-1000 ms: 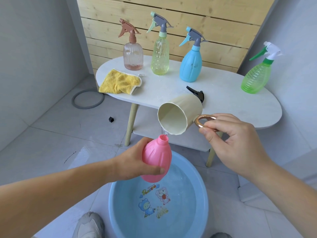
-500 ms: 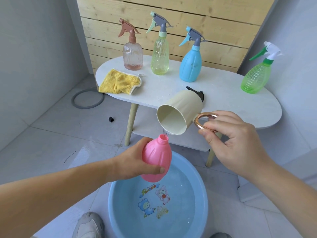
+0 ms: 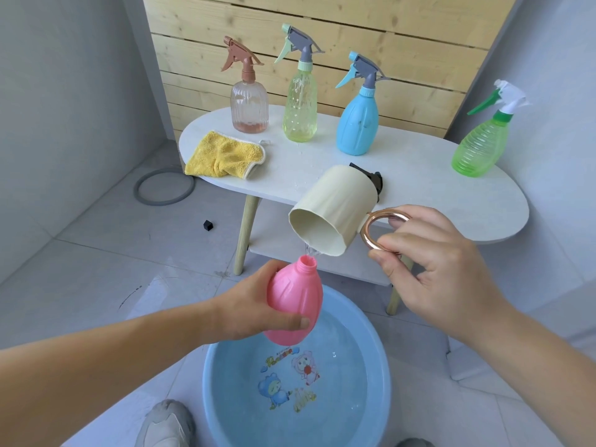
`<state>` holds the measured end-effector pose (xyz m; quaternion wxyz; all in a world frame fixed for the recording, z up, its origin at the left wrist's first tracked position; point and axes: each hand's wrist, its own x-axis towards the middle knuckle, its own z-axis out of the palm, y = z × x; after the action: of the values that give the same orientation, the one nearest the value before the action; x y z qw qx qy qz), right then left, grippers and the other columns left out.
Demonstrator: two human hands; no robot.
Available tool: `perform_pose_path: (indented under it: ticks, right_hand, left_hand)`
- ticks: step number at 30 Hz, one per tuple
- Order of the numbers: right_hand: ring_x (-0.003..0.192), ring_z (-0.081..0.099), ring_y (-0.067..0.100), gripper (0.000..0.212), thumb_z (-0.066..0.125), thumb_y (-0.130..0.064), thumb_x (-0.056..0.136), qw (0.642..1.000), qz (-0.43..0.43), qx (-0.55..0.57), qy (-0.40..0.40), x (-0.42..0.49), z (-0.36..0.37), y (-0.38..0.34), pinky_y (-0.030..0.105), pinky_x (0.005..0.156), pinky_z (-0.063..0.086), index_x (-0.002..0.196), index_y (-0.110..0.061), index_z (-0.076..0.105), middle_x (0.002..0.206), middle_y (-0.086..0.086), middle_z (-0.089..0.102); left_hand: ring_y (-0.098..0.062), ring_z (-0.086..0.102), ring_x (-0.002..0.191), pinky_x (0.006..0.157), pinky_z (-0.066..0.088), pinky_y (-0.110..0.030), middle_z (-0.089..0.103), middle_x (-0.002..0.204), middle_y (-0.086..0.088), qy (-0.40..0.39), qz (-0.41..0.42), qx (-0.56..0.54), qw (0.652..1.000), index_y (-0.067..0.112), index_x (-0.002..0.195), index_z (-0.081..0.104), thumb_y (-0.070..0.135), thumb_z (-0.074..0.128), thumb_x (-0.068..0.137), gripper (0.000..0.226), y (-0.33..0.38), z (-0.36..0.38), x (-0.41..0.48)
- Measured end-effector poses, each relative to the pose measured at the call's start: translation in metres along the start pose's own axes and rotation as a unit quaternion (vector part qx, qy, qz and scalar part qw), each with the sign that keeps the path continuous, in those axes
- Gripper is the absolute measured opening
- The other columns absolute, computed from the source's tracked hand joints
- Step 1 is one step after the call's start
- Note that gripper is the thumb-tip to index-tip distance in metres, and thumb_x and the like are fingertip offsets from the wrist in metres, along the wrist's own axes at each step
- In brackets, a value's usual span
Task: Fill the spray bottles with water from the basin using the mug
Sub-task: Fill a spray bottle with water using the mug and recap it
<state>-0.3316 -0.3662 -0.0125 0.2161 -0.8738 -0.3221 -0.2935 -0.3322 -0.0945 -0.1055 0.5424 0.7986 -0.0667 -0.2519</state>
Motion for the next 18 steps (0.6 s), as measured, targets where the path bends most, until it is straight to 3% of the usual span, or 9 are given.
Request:
perform_pose_path:
  ticks: [8, 10, 12, 14, 16, 18]
  right_hand:
    - [0.106, 0.058, 0.034, 0.017, 0.062, -0.01, 0.093, 0.996, -0.078, -0.038, -0.015, 0.002, 0.002, 0.0, 0.033, 0.1, 0.046, 0.08, -0.004, 0.071, 0.072, 0.002, 0.058]
    - [0.106, 0.059, 0.03, 0.018, 0.062, -0.013, 0.093, 0.998, -0.055, -0.026, -0.019, 0.001, 0.005, -0.002, 0.032, 0.097, 0.047, 0.079, -0.005, 0.071, 0.071, 0.002, 0.059]
    - [0.105, 0.061, 0.016, 0.023, 0.06, -0.022, 0.094, 0.997, 0.057, 0.041, -0.022, -0.002, 0.01, -0.01, 0.023, 0.093, 0.046, 0.079, -0.009, 0.072, 0.074, -0.004, 0.064]
    - [0.09, 0.063, -0.001, 0.022, 0.062, -0.026, 0.095, 0.964, 0.216, 0.153, -0.038, -0.004, 0.013, -0.018, 0.011, 0.079, 0.044, 0.08, -0.015, 0.075, 0.074, -0.015, 0.069]
    - [0.073, 0.063, 0.005, 0.024, 0.062, -0.026, 0.096, 0.915, 0.325, 0.224, -0.076, -0.007, 0.019, -0.019, 0.012, 0.064, 0.044, 0.077, -0.019, 0.074, 0.07, -0.01, 0.071]
    - [0.078, 0.065, 0.015, 0.031, 0.06, -0.028, 0.097, 0.888, 0.378, 0.243, -0.097, -0.012, 0.028, -0.013, 0.015, 0.063, 0.043, 0.069, -0.022, 0.071, 0.073, -0.004, 0.073]
  left_hand:
    - [-0.016, 0.068, 0.112, 0.09, 0.064, -0.038, 0.064, 0.125, 0.006, -0.001, 0.0, -0.004, 1.0, 0.036, 0.138, 0.045, 0.052, 0.091, 0.053, 0.098, 0.002, 0.0, 0.001]
    - [-0.016, 0.068, 0.112, 0.09, 0.064, -0.038, 0.065, 0.125, 0.006, 0.001, 0.0, -0.003, 1.0, 0.037, 0.138, 0.045, 0.052, 0.091, 0.053, 0.098, 0.001, 0.0, 0.001]
    - [-0.015, 0.069, 0.112, 0.091, 0.064, -0.04, 0.065, 0.125, 0.006, 0.003, 0.0, -0.004, 1.0, 0.037, 0.138, 0.046, 0.052, 0.091, 0.053, 0.097, 0.0, 0.0, 0.001]
    - [-0.016, 0.069, 0.111, 0.091, 0.064, -0.04, 0.066, 0.124, 0.006, 0.005, 0.0, -0.005, 1.0, 0.036, 0.138, 0.046, 0.051, 0.092, 0.054, 0.097, -0.001, 0.0, 0.0]
    - [-0.015, 0.069, 0.111, 0.09, 0.064, -0.039, 0.066, 0.124, 0.006, 0.007, -0.004, 0.003, 1.0, 0.036, 0.138, 0.046, 0.051, 0.091, 0.054, 0.097, -0.004, -0.001, -0.002]
    - [-0.016, 0.069, 0.11, 0.09, 0.064, -0.04, 0.066, 0.123, 0.006, 0.009, -0.011, 0.013, 1.0, 0.036, 0.136, 0.047, 0.051, 0.091, 0.053, 0.095, -0.007, -0.003, -0.005]
